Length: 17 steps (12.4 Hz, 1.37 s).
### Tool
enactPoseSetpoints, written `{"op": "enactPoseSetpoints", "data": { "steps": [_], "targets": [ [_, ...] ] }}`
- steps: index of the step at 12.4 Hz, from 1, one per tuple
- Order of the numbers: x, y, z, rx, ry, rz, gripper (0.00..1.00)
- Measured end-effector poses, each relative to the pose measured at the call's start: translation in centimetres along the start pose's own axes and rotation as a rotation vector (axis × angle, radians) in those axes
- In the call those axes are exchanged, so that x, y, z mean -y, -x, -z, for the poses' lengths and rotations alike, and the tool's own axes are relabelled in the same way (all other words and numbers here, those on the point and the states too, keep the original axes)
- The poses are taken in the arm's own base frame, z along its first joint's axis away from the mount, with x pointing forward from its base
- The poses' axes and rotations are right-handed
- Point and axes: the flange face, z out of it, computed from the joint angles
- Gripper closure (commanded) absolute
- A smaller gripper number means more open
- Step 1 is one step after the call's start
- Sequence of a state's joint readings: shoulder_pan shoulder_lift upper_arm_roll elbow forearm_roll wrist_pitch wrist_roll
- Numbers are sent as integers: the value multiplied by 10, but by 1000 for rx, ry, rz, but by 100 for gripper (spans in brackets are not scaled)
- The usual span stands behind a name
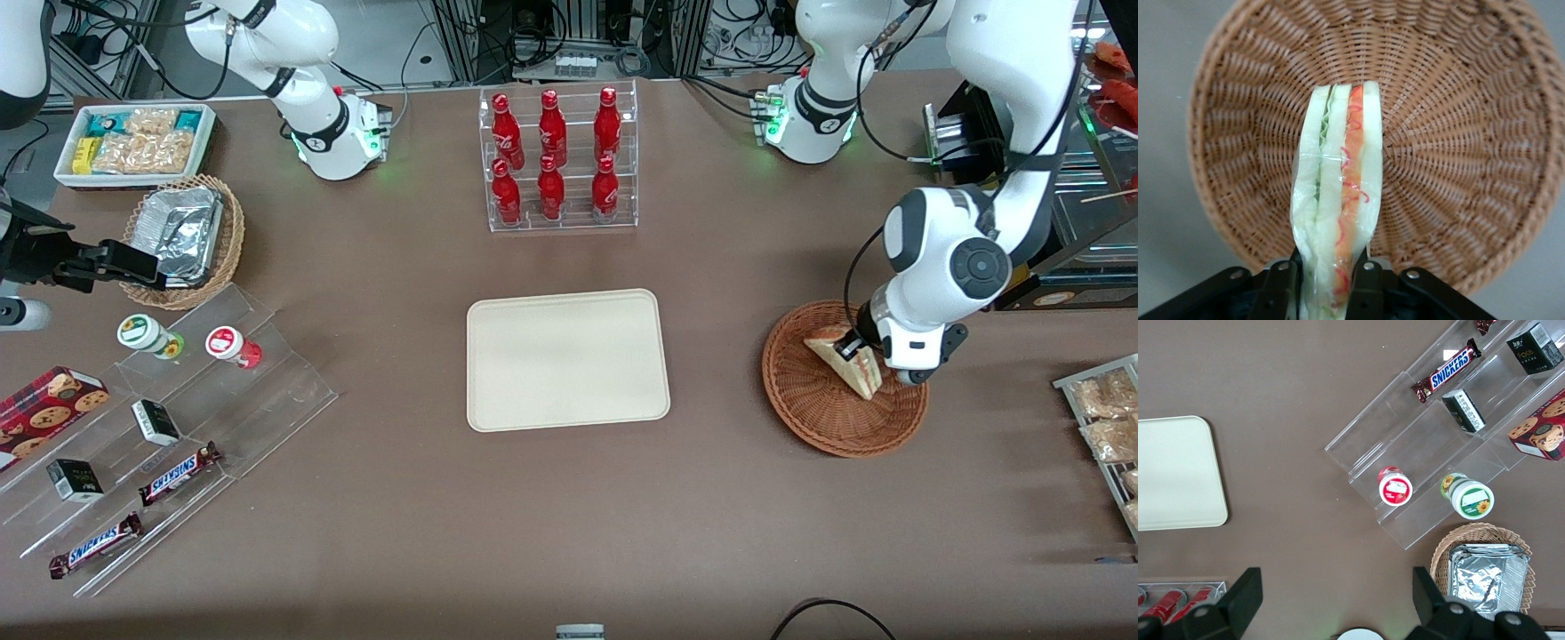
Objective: Place sandwich from basket to tray
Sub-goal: 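Lift the sandwich with the left gripper and carry it toward the tray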
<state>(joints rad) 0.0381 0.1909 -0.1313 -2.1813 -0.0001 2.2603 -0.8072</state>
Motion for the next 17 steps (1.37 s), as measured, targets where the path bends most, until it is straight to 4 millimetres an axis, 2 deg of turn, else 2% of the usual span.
{"op": "enactPoseSetpoints", "data": {
  "steps": [3, 7, 9, 12, 15, 17],
  "targets": [
    [-23, 5, 51, 9, -12, -53, 100],
    [-62, 39, 71, 15, -10, -220, 100],
    [-93, 70, 79, 30, -10, -306, 100],
    [-144, 129, 82, 51, 16, -444, 100],
    [-184, 180, 70, 58, 12, -586, 100],
    [-214, 224, 57, 58, -3, -651, 100]
  ]
}}
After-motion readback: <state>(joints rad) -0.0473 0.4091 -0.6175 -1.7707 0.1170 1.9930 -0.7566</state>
